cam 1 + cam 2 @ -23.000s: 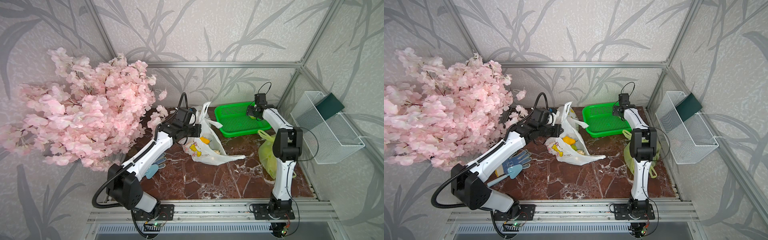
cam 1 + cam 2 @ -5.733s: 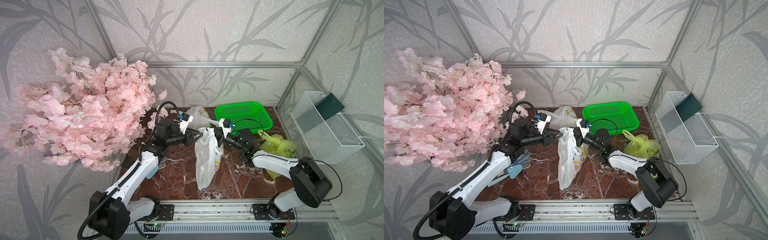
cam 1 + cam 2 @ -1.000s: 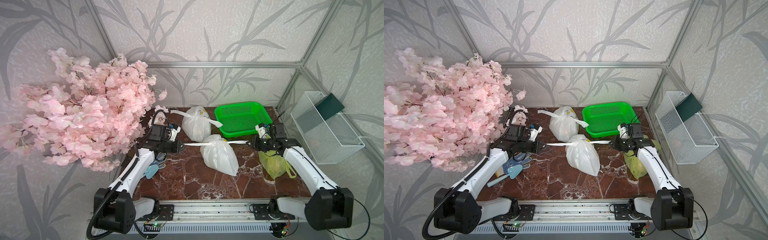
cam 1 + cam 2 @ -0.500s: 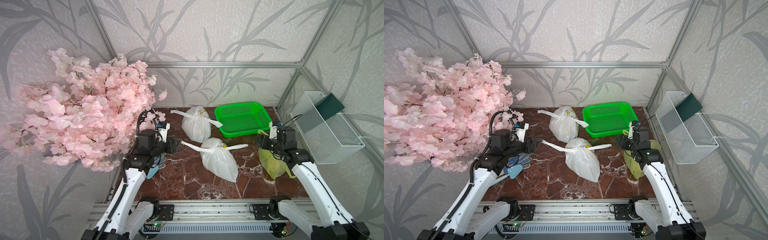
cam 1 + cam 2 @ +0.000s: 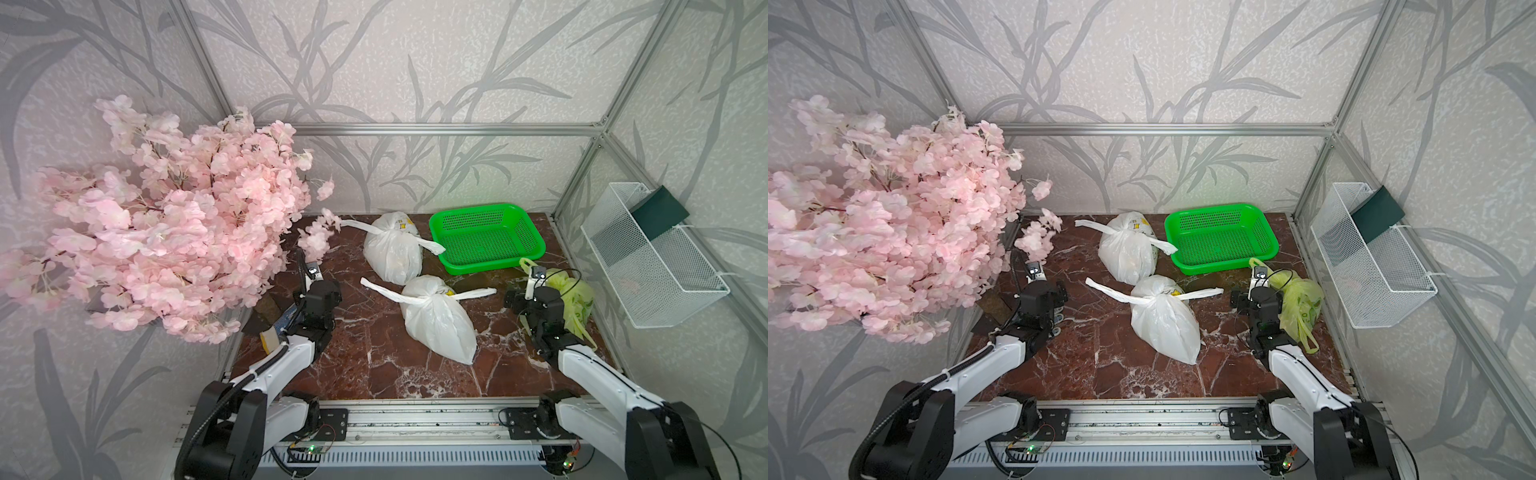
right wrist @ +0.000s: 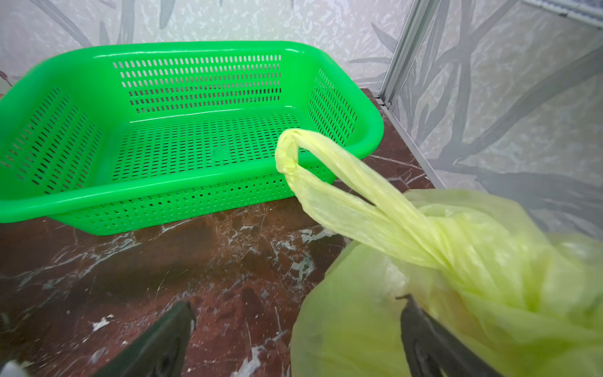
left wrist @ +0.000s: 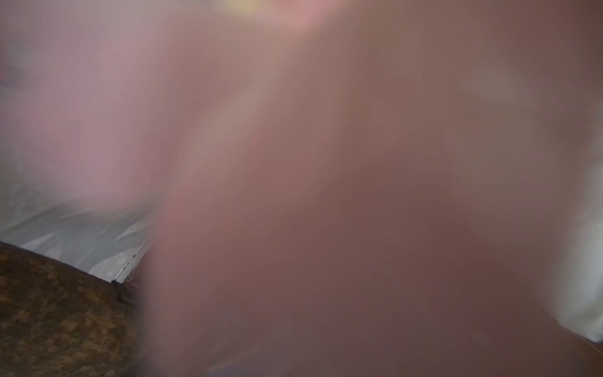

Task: Place the pears into plastic bags & tie knots
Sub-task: Reset both arms

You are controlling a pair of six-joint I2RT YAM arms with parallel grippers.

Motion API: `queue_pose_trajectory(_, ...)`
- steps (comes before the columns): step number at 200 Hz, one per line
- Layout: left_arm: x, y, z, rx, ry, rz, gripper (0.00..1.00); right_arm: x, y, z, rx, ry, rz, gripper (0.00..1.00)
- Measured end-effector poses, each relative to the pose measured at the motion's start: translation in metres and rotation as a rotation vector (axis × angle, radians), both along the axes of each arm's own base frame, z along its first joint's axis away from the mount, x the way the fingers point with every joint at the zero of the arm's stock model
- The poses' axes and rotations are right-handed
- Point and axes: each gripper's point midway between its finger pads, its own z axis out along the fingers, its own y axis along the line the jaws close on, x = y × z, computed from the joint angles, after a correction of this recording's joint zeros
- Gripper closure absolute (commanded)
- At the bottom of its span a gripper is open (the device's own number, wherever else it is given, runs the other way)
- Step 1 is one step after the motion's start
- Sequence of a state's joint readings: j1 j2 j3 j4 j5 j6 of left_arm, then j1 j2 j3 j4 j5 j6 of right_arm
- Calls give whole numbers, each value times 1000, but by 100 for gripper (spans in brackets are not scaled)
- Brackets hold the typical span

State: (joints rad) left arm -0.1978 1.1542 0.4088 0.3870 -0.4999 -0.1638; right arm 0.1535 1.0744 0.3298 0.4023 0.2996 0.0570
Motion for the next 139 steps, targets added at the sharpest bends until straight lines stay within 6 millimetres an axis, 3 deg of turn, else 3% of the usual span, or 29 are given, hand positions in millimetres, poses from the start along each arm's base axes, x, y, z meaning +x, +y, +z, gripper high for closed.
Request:
queue_pose_trajectory(29, 8, 13, -23, 24, 19, -9, 15, 14, 1, -26, -35, -9, 11, 1)
queue_pose_trajectory(70, 25, 4, -52, 47, 74, -124, 15, 33, 10, -34, -64, -87, 62, 1)
queue_pose_trajectory(97, 33, 10, -61, 25, 62, -136, 15, 29, 13, -57, -79, -83, 94, 1)
queue_pose_trajectory(102, 34, 10, -61, 22, 55, -138, 15, 27, 13, -57, -78, -84, 93, 1)
queue_pose_trajectory(105, 35, 11, -61, 21, 50, -137, 4, 27, 13, -57, -78, -86, 93, 1)
queue_pose_trajectory(108, 36, 11, -61, 19, 47, -137, 1, 28, 13, -55, -77, -92, 92, 1)
queue_pose_trajectory(139, 37, 20, -63, -4, 44, -111, 1, 35, 14, -42, -72, -142, 90, 1)
